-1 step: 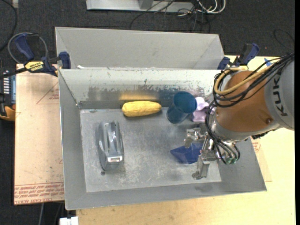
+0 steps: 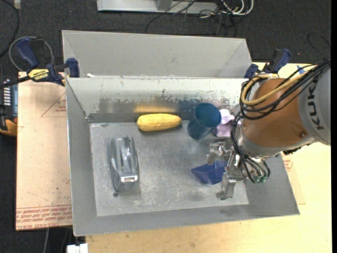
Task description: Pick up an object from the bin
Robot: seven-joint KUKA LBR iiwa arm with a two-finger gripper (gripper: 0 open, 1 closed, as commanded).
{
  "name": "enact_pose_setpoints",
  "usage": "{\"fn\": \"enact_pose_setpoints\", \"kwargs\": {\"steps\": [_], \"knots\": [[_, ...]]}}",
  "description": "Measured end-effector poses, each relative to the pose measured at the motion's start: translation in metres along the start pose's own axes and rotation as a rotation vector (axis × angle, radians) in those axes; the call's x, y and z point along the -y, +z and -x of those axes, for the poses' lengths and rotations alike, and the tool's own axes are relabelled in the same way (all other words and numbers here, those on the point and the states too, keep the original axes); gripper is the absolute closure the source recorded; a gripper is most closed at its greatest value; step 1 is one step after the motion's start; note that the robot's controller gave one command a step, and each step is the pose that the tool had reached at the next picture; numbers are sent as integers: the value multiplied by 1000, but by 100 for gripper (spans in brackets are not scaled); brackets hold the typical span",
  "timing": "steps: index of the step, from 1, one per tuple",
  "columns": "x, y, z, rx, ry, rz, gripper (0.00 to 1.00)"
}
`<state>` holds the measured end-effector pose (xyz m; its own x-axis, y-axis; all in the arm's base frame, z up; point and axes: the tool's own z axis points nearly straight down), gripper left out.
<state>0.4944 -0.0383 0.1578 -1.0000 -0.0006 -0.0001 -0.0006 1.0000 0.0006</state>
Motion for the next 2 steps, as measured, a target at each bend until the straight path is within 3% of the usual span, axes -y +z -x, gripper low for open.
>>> {"fn": "enact_pose_setpoints", "kwargs": {"steps": [1,2], "knots": [[46,88,49,0,-39,1,0],[42,88,47,7,77,3,0]]}}
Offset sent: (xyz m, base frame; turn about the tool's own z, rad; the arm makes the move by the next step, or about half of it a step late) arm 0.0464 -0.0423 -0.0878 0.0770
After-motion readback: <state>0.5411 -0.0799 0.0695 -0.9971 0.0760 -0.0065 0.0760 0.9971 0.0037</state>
